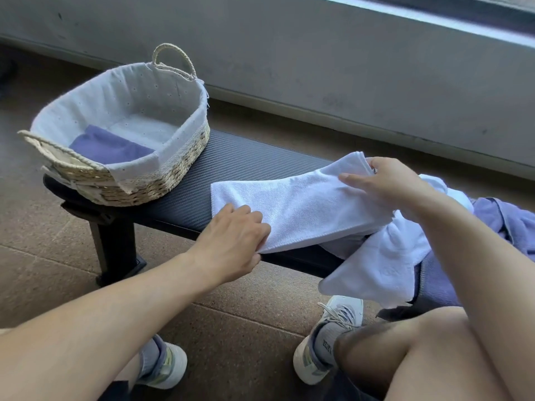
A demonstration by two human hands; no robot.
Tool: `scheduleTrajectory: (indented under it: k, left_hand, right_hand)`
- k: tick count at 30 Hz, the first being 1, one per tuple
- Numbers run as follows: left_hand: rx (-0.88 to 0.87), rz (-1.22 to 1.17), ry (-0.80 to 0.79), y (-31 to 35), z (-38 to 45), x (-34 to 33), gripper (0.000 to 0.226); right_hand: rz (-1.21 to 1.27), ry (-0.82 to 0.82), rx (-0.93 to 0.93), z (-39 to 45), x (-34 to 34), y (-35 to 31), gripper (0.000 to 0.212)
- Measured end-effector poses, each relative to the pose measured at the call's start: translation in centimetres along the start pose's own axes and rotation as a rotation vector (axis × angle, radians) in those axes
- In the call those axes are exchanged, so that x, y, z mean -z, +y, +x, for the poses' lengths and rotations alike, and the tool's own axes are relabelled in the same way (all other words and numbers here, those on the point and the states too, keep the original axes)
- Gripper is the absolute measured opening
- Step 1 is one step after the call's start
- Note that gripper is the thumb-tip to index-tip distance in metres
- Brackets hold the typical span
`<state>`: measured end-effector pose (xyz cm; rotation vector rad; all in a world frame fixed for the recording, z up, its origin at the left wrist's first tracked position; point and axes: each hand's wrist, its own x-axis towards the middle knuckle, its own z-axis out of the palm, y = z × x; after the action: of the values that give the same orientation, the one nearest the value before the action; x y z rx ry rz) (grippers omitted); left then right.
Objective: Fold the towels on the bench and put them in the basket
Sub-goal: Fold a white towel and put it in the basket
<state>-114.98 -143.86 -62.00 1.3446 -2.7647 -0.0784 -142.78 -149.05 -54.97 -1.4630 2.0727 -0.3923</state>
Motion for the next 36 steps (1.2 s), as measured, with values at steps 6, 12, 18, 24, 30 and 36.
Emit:
scheduleTrajectory:
  k: [6,12,18,24,30,36]
  left_hand:
    - [-0.019,-0.042,0.035,0.0,-0.1,0.3,0.020]
    - [0.075,-0.031,0.072,0.5,0.3,0.1,0.033]
    - [0.193,-0.033,0.025,-0.1,0.5,0.9,0.045]
    - [0.330,-0.397,0.017,-2.8,0.7,2.5,0.018]
    - [0.388,-0.703,0.070,-6.5,1.2,4.6,0.037]
    - [0.406,-1.194,-0.282,-8.0,-0.1,7.3,0.071]
  right_hand:
    - [0.171,-0.014,-0.009,-0.9,0.3,-0.5,0.049]
    - [0.711,-0.122,0.051,-1.0,0.5,-1.2,0.050]
    - [0.748,-0.088,0.113,-1.5,1.0,-1.4,0.049]
    - [0.741,-0.118,0.114,-1.9,1.3,-1.3,0.043]
    - [0.568,-0.211,0.217,-1.8,2.2,-0.1,0.035]
    - [0.311,-0.030,0.234,-2.2,2.8,-0.7,0.036]
